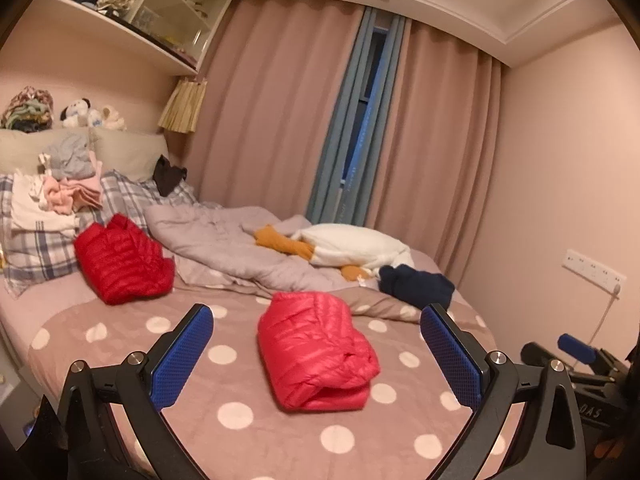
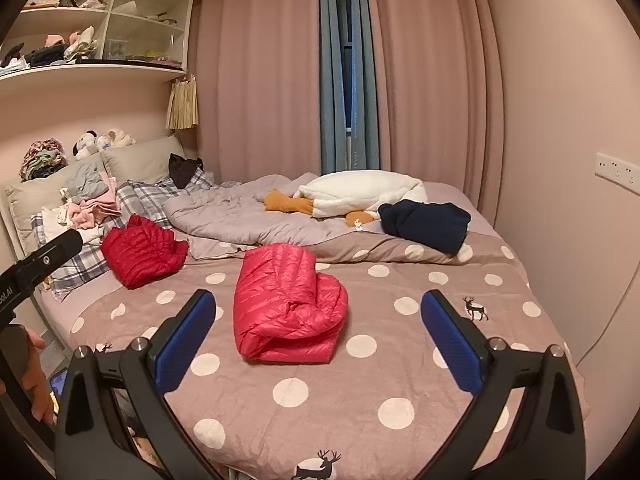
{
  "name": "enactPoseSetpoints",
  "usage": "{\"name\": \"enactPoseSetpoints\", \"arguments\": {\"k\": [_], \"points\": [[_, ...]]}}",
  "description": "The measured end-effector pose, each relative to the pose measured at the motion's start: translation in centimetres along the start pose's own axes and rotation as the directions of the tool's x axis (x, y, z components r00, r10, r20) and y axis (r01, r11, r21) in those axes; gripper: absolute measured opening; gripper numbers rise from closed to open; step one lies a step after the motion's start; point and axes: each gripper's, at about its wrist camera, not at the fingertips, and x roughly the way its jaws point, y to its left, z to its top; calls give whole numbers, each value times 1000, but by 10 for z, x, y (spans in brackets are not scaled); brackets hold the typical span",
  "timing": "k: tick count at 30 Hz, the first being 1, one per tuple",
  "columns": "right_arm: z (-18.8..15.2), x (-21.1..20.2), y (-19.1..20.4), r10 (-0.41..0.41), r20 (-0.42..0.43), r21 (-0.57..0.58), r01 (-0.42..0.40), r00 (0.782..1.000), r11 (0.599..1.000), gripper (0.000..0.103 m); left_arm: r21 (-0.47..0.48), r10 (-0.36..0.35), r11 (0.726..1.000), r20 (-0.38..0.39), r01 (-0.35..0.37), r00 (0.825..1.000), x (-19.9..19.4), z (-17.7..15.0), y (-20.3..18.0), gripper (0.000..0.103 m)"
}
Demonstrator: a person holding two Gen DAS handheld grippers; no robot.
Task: Fold large clothes
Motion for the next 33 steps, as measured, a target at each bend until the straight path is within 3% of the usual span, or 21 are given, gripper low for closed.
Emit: {"name": "enactPoseSetpoints", "arguments": {"k": [6,11,33], "points": [[3,-3,-4,-11,19,13,11,1000,1000,103,66,27,997,-25,-25,999,5,0,-8,102],[1,-4,-5,-13,14,8,13,1000,1000,103,112,39,993,46,-44,998,-3,-6,-12,102],[0,3,-10,-31,15,13,31,999,999,103,114,32,993,-19,-29,999,14,-7,-15,102]]}}
